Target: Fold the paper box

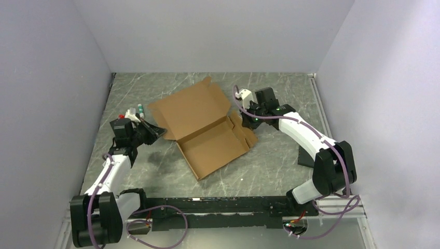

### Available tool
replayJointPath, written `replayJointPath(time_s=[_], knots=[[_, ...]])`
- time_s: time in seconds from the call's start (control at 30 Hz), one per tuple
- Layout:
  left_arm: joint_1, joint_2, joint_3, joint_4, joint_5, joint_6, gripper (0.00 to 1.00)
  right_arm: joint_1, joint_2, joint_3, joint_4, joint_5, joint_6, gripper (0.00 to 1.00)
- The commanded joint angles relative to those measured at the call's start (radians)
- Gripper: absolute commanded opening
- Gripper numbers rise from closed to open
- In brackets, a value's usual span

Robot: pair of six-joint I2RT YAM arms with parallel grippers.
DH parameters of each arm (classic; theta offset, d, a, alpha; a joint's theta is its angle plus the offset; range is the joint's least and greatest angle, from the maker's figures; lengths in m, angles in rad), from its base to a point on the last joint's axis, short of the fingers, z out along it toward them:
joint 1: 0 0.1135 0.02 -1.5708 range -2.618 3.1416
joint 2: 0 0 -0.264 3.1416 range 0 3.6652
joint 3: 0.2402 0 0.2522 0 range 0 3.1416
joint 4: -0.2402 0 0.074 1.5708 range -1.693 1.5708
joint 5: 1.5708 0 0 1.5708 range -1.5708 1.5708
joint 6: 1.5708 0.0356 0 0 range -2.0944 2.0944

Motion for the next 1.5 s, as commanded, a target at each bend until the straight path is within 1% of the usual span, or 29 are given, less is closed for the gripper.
replayJointPath(time_s=[0.0, 0.2, 0.27, 0.3, 0.4, 0.57, 0.73, 0.87, 0.93, 1.23, 1.4, 1.47], knots=[[-0.044, -0.055, 0.045, 0.058, 0.001, 0.077, 0.0, 0.058, -0.008, 0.063, -0.017, 0.033, -0.041, 0.0], [-0.093, -0.054, 0.054, 0.053, -0.037, 0.114, 0.0, 0.14, 0.009, 0.062, -0.012, 0.113, -0.049, 0.0], [-0.094, -0.056, 0.053, 0.051, -0.045, 0.123, 0.0, 0.153, 0.02, 0.059, -0.014, 0.115, -0.045, 0.0], [-0.114, -0.057, 0.053, 0.047, -0.05, 0.126, 0.0, 0.157, 0.026, 0.057, -0.016, 0.112, -0.044, 0.0], [-0.126, -0.066, 0.052, 0.034, -0.06, 0.138, 0.0, 0.163, 0.039, 0.047, -0.016, 0.095, -0.037, 0.07], [-0.129, -0.074, 0.052, 0.018, -0.08, 0.146, 0.0, 0.163, 0.035, 0.032, -0.01, 0.071, -0.022, 0.23], [-0.13, -0.075, 0.053, 0.011, -0.087, 0.146, 0.0, 0.16, 0.02, 0.009, 0.003, 0.063, -0.016, 0.3], [-0.13, -0.076, 0.054, 0.007, -0.088, 0.147, 0.0, 0.158, 0.009, -0.006, -0.001, -0.026, -0.014, 0.44], [-0.13, -0.073, 0.056, 0.009, -0.088, 0.148, 0.0, 0.147, 0.02, -0.004, -0.011, -0.079, -0.007, 0.5], [-0.13, -0.069, 0.059, 0.001, -0.096, 0.153, 0.0, 0.003, 0.096, 0.028, -0.063, -0.379, 0.016, 0.5], [-0.13, -0.065, 0.059, -0.003, -0.1, 0.156, 0.0, -0.024, 0.092, 0.017, -0.074, -0.459, -0.007, 0.5], [-0.129, -0.068, 0.059, -0.006, -0.106, 0.156, 0.0, -0.058, 0.065, 0.025, -0.079, -0.491, -0.01, 0.5]])
